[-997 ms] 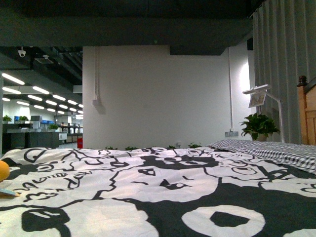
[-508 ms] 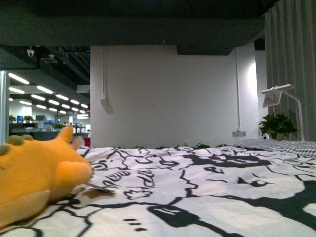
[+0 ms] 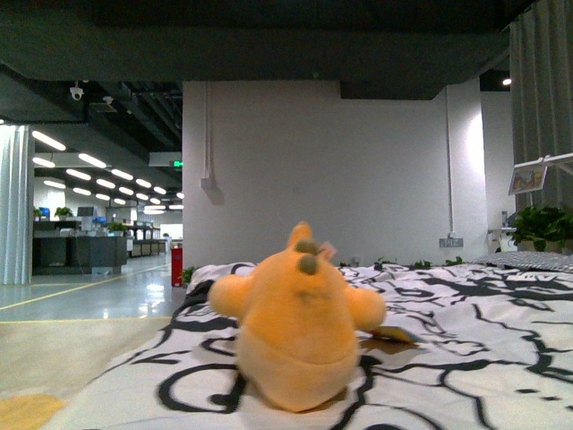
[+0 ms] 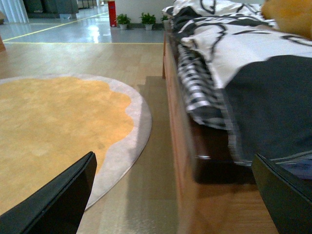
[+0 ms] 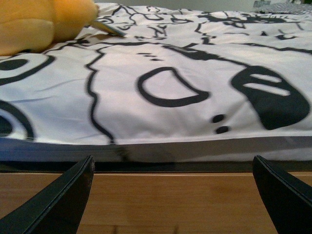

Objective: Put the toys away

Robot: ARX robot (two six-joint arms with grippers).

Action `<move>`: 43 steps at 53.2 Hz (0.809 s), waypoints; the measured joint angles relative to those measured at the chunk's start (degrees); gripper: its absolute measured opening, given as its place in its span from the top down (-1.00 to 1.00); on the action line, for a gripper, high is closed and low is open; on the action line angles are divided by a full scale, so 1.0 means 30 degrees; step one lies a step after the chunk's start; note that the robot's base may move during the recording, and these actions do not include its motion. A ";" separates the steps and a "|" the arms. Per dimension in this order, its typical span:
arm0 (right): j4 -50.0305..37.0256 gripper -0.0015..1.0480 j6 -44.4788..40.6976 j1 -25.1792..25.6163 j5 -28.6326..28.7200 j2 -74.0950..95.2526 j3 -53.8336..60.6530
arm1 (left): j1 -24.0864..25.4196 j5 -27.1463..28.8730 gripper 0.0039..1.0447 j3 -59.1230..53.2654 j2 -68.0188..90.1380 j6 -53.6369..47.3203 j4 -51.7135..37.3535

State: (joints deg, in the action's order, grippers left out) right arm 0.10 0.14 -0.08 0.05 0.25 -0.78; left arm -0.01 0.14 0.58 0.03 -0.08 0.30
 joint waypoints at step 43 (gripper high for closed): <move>-0.2885 -0.87 0.0743 -0.1574 -0.5042 0.1836 0.0000 | -0.0029 -0.0036 -0.88 0.0000 -0.0015 0.0000 -0.0015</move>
State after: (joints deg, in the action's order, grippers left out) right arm -8.56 2.37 -4.80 -15.07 5.76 -0.78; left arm -0.10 0.03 0.58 -0.01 -0.08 0.25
